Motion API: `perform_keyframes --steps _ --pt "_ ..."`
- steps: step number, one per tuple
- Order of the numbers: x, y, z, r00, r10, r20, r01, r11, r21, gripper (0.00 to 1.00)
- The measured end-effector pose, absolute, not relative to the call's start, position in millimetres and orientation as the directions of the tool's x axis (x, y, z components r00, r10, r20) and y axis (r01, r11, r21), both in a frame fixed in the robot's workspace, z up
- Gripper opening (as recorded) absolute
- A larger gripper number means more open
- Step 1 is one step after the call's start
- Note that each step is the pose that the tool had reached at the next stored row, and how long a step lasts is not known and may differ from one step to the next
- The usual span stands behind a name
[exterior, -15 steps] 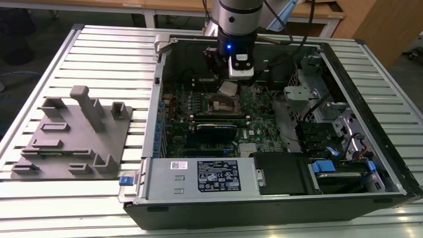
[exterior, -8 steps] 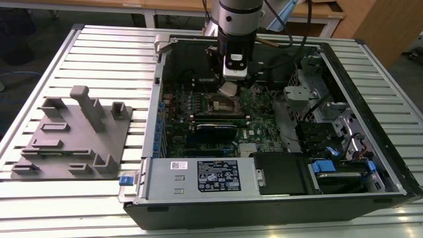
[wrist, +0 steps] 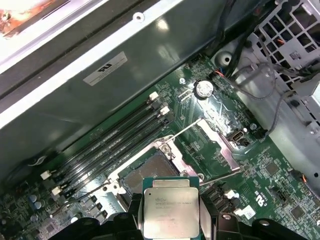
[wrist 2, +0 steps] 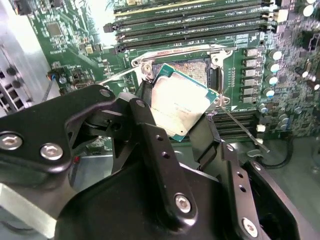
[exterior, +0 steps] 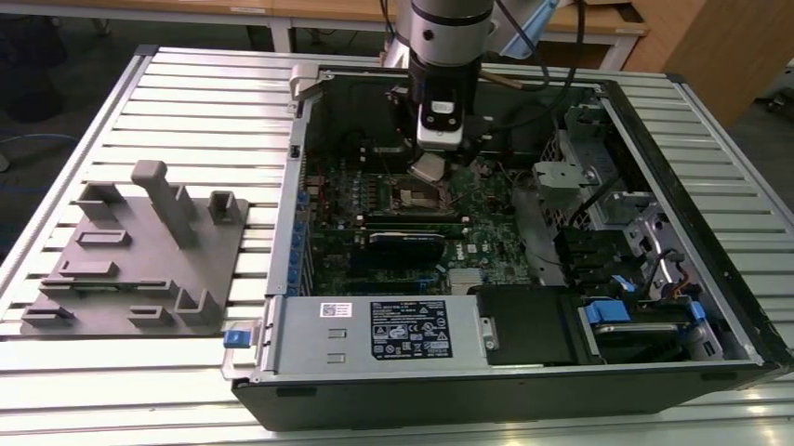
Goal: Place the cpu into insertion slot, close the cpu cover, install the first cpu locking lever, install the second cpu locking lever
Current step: 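Place the cpu into insertion slot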
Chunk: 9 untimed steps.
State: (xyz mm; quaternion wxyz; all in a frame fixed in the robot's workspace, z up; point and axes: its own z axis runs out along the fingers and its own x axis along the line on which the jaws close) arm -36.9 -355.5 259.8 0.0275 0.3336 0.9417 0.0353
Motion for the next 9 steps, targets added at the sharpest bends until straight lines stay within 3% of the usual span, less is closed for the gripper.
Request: perform_keyframes --steps 9 --pt "-37.0 -355.6 257.4 -0.663 0.748 -0.028 0.744 0.663 0.085 0.54"
